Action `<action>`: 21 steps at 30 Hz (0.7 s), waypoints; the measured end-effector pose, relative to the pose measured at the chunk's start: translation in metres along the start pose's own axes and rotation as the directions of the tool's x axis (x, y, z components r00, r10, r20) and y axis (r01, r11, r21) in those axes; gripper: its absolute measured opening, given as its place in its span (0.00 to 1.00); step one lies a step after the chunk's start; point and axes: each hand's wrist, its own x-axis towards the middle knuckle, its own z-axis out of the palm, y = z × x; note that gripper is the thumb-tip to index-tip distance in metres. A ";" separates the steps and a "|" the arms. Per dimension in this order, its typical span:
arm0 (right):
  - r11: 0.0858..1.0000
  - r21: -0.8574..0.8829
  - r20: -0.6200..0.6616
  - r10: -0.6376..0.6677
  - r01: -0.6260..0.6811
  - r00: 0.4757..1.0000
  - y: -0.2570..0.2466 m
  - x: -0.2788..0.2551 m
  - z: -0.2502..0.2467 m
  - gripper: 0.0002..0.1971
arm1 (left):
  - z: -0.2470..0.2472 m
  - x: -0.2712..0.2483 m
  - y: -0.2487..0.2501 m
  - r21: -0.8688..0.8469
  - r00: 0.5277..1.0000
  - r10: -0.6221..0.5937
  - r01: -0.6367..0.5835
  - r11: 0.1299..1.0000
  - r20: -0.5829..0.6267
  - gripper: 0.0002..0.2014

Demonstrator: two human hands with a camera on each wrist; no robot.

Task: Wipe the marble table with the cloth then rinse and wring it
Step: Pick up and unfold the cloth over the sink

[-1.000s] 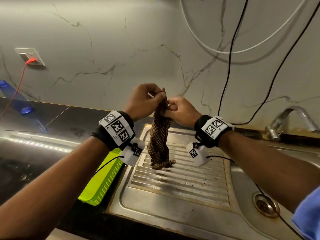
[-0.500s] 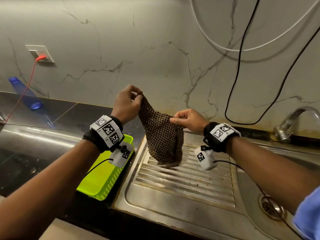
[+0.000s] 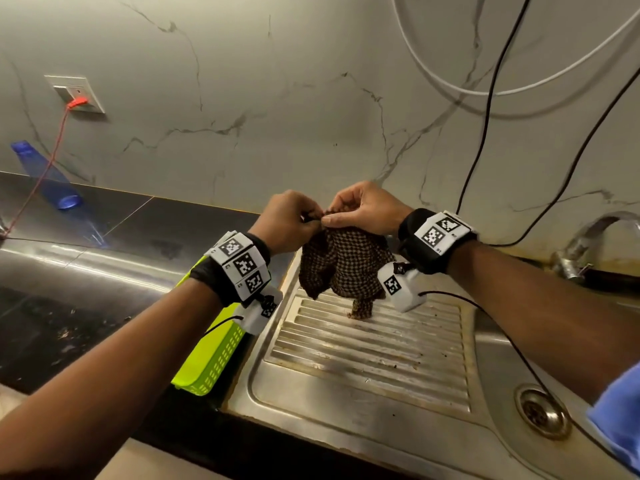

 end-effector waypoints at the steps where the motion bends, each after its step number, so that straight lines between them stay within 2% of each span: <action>1: 1.000 0.019 -0.007 -0.002 0.002 1.000 0.000 -0.001 -0.003 0.04 | -0.002 0.002 0.000 -0.021 1.000 -0.009 0.009 1.000 -0.016 0.04; 4: 0.999 0.037 -0.015 0.031 -0.031 0.999 0.013 -0.010 -0.014 0.03 | -0.012 0.009 -0.002 -0.070 0.998 -0.010 0.006 0.998 -0.062 0.03; 8: 0.988 -0.075 -0.031 0.135 -0.137 0.990 0.050 -0.029 -0.022 0.14 | -0.027 0.013 -0.013 -0.043 0.993 -0.029 0.025 0.999 -0.114 0.05; 10: 0.968 -0.144 -0.053 0.199 -0.204 0.979 0.067 -0.040 -0.025 0.10 | -0.033 0.012 -0.024 -0.038 0.984 -0.063 0.057 0.998 -0.168 0.05; 12: 0.945 -0.212 -0.123 0.225 -0.248 0.966 0.079 -0.049 -0.028 0.04 | -0.035 0.009 -0.032 -0.027 0.983 -0.082 0.079 0.997 -0.163 0.04; 14: 0.913 -0.321 -0.195 0.197 -0.252 0.961 0.082 -0.048 -0.029 0.06 | -0.034 0.007 -0.037 0.006 0.985 -0.086 0.088 0.996 -0.149 0.04; 16: 0.863 -0.449 -0.265 0.116 -0.229 0.957 0.075 -0.045 -0.025 0.08 | -0.034 0.009 -0.040 -0.055 0.978 -0.103 0.094 0.994 -0.180 0.06; 17: 0.861 -0.461 -0.304 0.076 -0.216 0.950 0.072 -0.043 -0.023 0.10 | -0.033 0.011 -0.041 -0.100 0.971 -0.116 0.097 0.990 -0.207 0.07; 19: 0.920 -0.326 -0.367 0.089 -0.217 0.926 0.069 -0.035 -0.020 0.12 | -0.035 0.014 -0.043 -0.141 0.953 -0.152 0.118 0.983 -0.260 0.07; 21: 0.959 -0.171 -0.388 0.146 -0.227 0.910 0.063 -0.028 -0.018 0.12 | -0.033 0.013 -0.043 -0.164 0.957 -0.157 0.119 0.979 -0.242 0.05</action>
